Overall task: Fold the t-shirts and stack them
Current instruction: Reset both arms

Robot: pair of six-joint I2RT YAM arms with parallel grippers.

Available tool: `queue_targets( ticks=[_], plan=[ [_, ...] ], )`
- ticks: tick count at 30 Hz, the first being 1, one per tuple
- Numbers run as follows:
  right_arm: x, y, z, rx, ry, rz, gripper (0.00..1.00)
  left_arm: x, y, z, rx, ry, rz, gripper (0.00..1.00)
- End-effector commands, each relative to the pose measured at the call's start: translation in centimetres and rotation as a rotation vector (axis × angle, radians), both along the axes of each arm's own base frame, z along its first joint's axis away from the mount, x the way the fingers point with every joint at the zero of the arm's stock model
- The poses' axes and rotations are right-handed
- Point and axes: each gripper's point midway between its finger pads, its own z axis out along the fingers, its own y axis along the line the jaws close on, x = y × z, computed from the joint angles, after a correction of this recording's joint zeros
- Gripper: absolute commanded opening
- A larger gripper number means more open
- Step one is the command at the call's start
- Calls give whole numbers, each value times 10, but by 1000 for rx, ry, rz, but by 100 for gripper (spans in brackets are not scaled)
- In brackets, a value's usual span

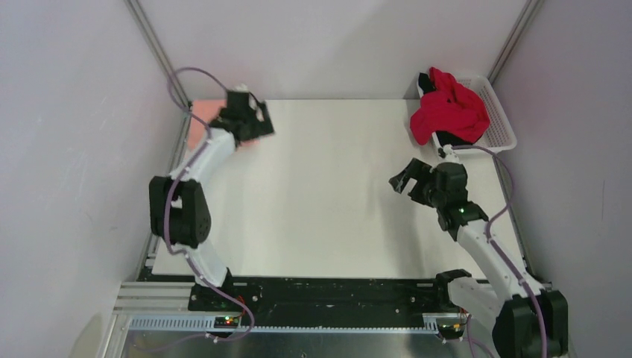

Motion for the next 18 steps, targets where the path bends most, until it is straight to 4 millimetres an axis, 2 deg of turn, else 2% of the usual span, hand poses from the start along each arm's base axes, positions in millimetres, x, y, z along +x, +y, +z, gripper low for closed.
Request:
queue_targets(
  ticks=[1, 2, 3, 4, 5, 6, 7, 8, 9, 10, 11, 12, 13, 14, 15, 17, 18],
  plan=[
    [-26, -22, -19, -42, 4, -105, 99, -84, -49, -9, 40, -76, 4, 100],
    [-31, -27, -15, -45, -19, -127, 100, -96, -55, -13, 14, -88, 17, 100],
    [-36, -35, -17, -59, -36, -158, 100, -121, -69, -23, -8, -106, -26, 100],
    [-40, -38, -19, -64, -34, -173, 99, -134, -75, -12, -50, -151, -39, 100],
    [-44, -43, -19, -68, -52, -194, 99, -156, -85, -37, -42, -119, -80, 100],
    [-46, -44, -19, -65, -57, -203, 100, -168, -83, -27, -45, -164, -72, 100],
    [-48, -47, -19, -64, -76, -218, 99, -189, -90, -44, -23, -145, -106, 100],
    [-49, -48, -17, -57, -87, -230, 99, -202, -93, -34, -28, -193, -119, 100],
    [-50, -52, -16, -56, -105, -248, 99, -216, -89, -51, -16, -170, -129, 100],
    [-50, -55, -16, -60, -111, -269, 99, -224, -91, -42, -60, -207, -139, 100],
    [-51, -57, -13, -58, -125, -278, 99, -235, -87, -59, -63, -185, -140, 100],
    [-51, -58, -12, -62, -130, -286, 99, -241, -86, -50, -110, -224, -136, 100],
    [-51, -59, -10, -63, -140, -287, 100, -248, -82, -60, -109, -214, -136, 100],
    [-50, -58, -9, -61, -147, -283, 100, -250, -79, -51, -132, -258, -128, 100],
    [-50, -58, -8, -60, -152, -279, 99, -253, -73, -55, -125, -264, -115, 100],
    [-48, -56, -5, -54, -168, -271, 99, -258, -66, -42, -146, -338, -104, 100],
    [-47, -54, -3, -48, -176, -264, 99, -260, -63, -42, -149, -349, -101, 100]
  ],
)
